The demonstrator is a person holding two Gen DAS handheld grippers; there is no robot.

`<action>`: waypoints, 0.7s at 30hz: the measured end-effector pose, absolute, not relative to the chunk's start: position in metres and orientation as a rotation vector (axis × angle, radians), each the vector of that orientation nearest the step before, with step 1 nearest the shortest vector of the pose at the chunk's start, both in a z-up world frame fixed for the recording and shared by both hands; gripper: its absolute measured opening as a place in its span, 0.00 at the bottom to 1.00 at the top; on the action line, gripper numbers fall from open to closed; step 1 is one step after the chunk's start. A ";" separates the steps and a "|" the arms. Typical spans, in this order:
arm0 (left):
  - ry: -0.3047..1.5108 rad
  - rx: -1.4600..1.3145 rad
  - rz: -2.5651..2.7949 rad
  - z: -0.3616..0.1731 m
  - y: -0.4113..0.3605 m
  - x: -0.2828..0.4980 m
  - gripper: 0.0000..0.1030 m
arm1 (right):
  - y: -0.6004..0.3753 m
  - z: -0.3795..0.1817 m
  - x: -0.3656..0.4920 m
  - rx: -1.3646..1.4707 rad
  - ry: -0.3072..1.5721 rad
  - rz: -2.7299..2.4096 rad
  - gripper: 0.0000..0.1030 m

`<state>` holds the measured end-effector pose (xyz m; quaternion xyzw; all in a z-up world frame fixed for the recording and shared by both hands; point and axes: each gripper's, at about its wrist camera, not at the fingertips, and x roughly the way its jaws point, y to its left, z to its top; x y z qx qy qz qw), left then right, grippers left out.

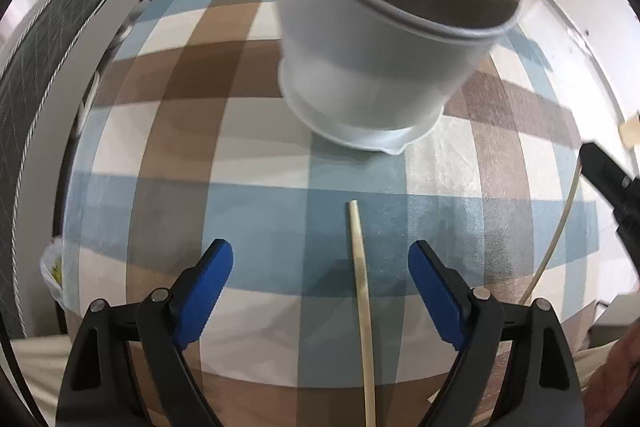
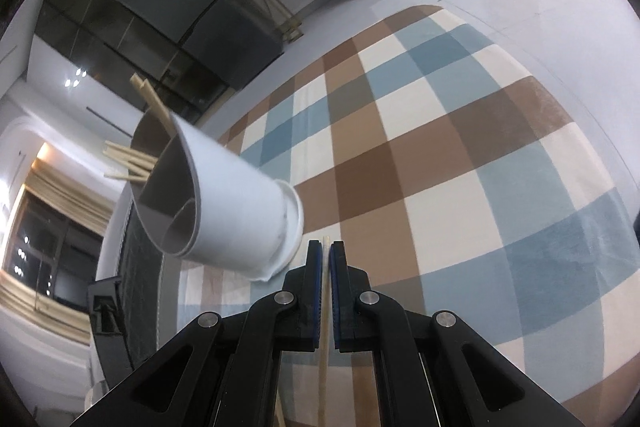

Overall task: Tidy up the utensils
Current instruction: 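Close the right tool on a chopstick while the left tool grasps the other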

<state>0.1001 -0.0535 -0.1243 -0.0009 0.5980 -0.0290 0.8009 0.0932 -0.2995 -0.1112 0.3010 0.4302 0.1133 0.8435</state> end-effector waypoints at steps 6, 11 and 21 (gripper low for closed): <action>1.333 0.007 -0.064 -0.137 -0.058 0.098 0.53 | -0.306 -0.114 0.096 0.677 0.913 0.223 0.03; 1.311 0.052 -0.099 -0.133 -0.069 0.095 0.23 | -0.312 -0.114 0.096 0.693 0.905 0.209 0.03; 1.263 0.096 -0.165 -0.119 -0.088 0.082 0.01 | -0.315 -0.111 0.091 0.682 0.896 0.212 0.03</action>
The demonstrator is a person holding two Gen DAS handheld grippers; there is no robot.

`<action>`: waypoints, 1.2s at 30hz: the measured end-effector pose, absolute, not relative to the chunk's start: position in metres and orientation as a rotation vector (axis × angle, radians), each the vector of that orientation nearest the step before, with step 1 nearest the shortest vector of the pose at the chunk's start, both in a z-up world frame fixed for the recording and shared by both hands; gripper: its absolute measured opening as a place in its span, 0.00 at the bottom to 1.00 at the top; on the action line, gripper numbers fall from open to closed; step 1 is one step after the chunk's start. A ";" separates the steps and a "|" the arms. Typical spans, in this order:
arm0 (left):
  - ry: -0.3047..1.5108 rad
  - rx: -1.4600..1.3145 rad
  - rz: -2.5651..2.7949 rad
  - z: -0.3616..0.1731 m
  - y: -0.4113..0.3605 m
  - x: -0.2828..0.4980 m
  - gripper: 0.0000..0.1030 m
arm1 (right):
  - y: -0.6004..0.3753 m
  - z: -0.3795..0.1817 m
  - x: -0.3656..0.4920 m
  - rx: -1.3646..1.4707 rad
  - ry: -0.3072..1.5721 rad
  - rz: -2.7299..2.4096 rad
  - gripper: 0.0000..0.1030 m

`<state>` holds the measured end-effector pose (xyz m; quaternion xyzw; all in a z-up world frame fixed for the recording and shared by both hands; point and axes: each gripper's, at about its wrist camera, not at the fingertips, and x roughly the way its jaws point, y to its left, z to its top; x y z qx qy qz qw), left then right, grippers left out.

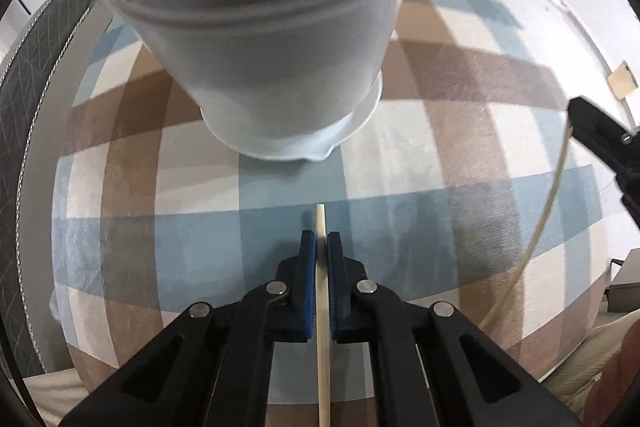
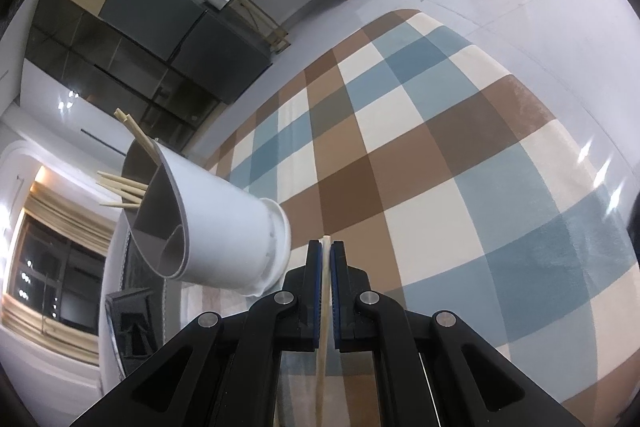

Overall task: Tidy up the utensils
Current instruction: 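Close the right tool on a chopstick while the left tool grasps the other, then lift both held chopsticks and carry them over the utensil holder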

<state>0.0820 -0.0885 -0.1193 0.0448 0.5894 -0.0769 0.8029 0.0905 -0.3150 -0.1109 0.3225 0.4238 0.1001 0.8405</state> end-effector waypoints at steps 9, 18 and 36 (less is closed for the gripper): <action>1.060 -0.020 -0.184 -0.062 -0.062 0.040 0.01 | -0.298 -0.078 0.061 0.556 0.773 0.244 0.03; 0.903 -0.084 -0.266 -0.020 -0.035 0.028 0.01 | -0.277 -0.054 0.024 0.478 0.704 0.255 0.03; 0.820 -0.116 -0.352 -0.002 -0.010 0.012 0.00 | -0.243 -0.019 -0.018 0.318 0.589 0.244 0.03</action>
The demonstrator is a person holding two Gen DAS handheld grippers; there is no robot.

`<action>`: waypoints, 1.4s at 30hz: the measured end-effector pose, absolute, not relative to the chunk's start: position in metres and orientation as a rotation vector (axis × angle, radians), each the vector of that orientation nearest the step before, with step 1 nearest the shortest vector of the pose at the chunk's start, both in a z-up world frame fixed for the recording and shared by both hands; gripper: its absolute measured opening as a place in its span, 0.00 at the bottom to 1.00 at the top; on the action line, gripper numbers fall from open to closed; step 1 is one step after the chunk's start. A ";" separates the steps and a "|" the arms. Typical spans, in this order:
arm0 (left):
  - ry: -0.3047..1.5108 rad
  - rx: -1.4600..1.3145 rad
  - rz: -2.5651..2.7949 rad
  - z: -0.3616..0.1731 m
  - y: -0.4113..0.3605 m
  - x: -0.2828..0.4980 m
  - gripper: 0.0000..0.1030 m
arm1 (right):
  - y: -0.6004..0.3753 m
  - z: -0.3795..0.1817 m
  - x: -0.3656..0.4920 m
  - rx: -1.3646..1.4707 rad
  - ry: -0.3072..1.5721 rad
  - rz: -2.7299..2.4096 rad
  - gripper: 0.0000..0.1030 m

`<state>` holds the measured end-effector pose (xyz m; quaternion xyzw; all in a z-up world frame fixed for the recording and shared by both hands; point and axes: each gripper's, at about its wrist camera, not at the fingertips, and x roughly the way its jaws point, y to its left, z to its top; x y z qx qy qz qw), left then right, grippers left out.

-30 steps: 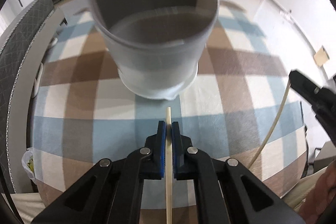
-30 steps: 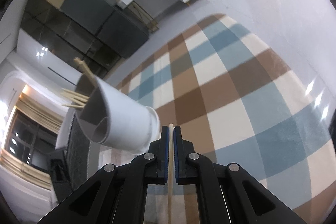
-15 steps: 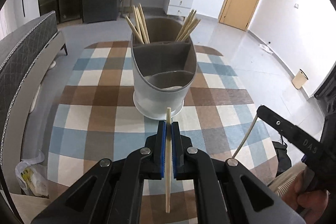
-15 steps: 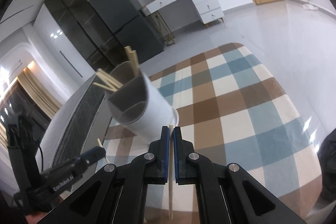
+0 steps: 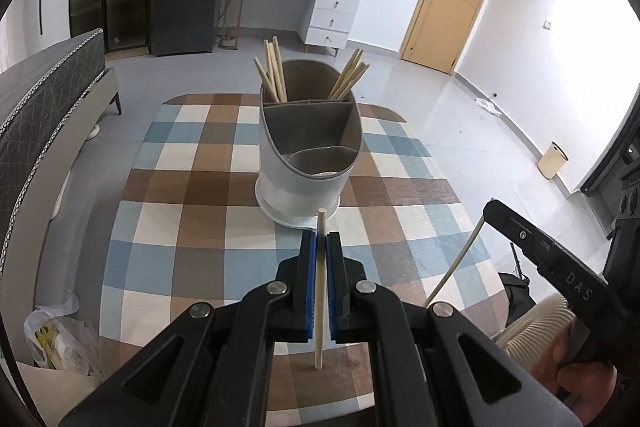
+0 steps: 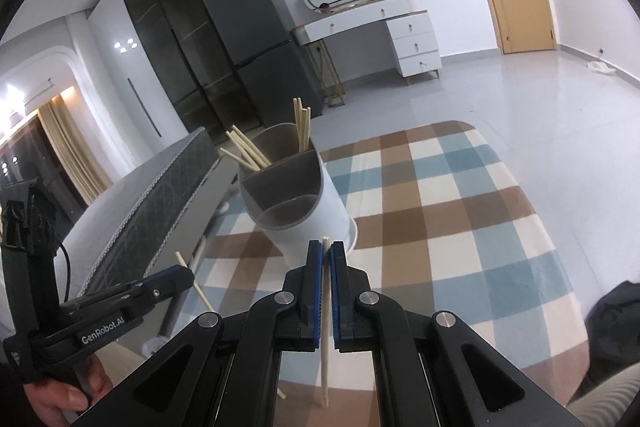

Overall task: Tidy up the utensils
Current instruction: 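Lift both held chopsticks and carry them over the utensil holder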

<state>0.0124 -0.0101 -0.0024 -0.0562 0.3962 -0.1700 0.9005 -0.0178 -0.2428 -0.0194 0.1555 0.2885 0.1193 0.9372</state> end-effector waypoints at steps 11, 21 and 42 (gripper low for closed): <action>0.766 -0.109 -0.423 0.034 -0.010 0.005 0.00 | -0.245 0.003 -0.019 0.293 0.538 0.224 0.03; 0.663 -0.135 -0.456 0.095 -0.013 0.037 0.00 | -0.245 0.069 0.014 0.270 0.418 0.268 0.03; 0.535 -0.134 -0.381 0.117 -0.005 0.154 0.00 | -0.213 0.118 0.150 0.245 0.301 0.351 0.03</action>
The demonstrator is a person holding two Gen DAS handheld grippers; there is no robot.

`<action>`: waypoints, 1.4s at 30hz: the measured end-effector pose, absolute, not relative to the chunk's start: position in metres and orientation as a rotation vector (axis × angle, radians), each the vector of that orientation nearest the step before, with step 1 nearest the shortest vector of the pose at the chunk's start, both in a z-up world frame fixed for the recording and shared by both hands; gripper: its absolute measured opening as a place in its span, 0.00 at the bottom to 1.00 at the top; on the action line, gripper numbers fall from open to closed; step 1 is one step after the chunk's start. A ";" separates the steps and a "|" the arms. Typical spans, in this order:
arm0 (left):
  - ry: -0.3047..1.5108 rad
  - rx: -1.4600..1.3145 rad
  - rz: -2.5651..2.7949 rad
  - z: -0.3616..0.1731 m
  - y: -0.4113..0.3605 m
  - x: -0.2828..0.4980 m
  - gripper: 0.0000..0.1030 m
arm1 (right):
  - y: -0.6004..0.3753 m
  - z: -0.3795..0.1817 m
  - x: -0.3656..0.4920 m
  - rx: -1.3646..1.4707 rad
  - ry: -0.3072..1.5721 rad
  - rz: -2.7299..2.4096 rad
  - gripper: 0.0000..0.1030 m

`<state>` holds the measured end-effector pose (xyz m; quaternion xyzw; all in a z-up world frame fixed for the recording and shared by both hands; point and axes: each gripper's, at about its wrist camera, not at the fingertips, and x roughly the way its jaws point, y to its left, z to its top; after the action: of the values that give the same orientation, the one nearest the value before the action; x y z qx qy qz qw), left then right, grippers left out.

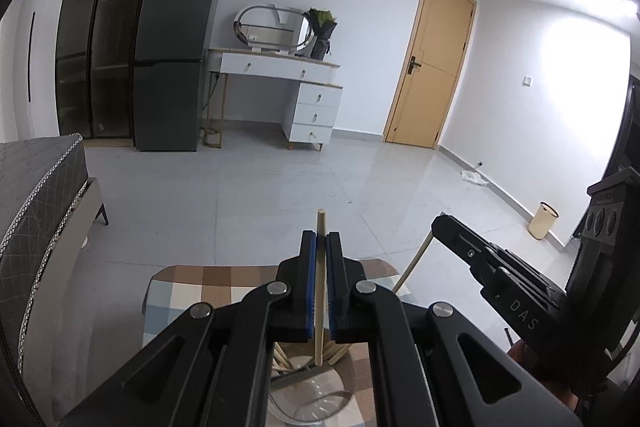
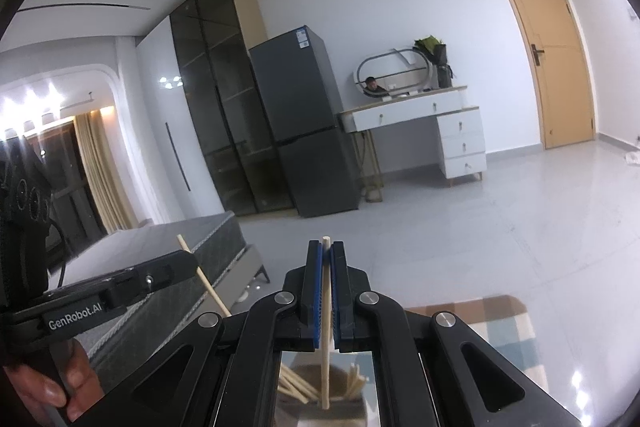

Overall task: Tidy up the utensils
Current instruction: 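Lift both held chopsticks and carry them over the utensil holder, then open both tools to drop the chopsticks into the holder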

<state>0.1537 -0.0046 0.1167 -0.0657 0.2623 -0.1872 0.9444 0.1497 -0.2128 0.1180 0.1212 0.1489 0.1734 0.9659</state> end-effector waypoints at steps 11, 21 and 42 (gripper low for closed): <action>0.603 -0.109 -0.372 0.079 -0.006 0.172 0.00 | -0.191 0.080 0.177 0.154 0.349 0.335 0.03; 0.675 -0.122 -0.391 0.071 -0.007 0.165 0.00 | -0.195 0.037 0.170 0.180 0.473 0.351 0.06; 0.901 -0.135 -0.367 0.053 -0.014 0.148 0.01 | -0.212 0.025 0.133 0.238 0.610 0.381 0.25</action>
<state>0.1481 -0.0136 0.0534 -0.0648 0.4326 -0.1760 0.8819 0.1327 -0.2116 0.0245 0.1164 0.2977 0.1861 0.9291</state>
